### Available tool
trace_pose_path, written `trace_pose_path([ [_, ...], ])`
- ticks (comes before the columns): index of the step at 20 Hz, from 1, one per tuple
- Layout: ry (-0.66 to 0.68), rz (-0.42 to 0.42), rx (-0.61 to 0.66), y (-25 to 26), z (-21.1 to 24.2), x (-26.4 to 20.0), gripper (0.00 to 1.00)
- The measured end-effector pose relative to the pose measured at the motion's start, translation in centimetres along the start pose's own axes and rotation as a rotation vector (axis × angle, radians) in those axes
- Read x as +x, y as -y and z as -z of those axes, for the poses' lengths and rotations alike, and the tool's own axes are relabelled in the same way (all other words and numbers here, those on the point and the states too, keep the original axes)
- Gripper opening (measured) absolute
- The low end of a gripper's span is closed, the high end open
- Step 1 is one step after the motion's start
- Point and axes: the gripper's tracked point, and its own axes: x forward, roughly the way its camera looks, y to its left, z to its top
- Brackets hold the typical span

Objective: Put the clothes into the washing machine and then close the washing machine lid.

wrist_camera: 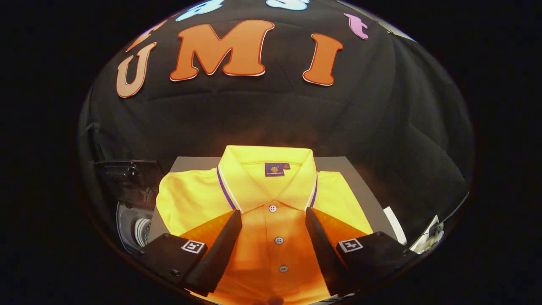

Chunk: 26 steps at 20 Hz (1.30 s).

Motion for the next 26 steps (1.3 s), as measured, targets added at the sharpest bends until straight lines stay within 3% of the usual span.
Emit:
trace_pose_path([
  [7,-0.053,-0.051,0.162,0.3,0.8,0.6,0.99],
  [11,-0.080,-0.079,0.091,0.1,0.9,1.1,0.99],
  [17,-0.072,-0.093,0.122,0.0,0.9,0.9,0.89],
  [20,-0.053,-0.088,0.095,0.0,0.7,1.1,0.52],
  [21,-0.045,-0.089,0.093,-0.1,0.6,1.2,0.45],
  [22,-0.041,-0.087,0.084,-0.1,0.7,1.1,0.26],
  [23,-0.031,-0.089,0.085,-0.1,0.5,1.1,0.23],
  [24,-0.032,-0.091,0.082,-0.2,0.6,1.1,0.12],
  [26,-0.002,-0.090,0.146,-0.2,0.5,1.0,0.12],
])
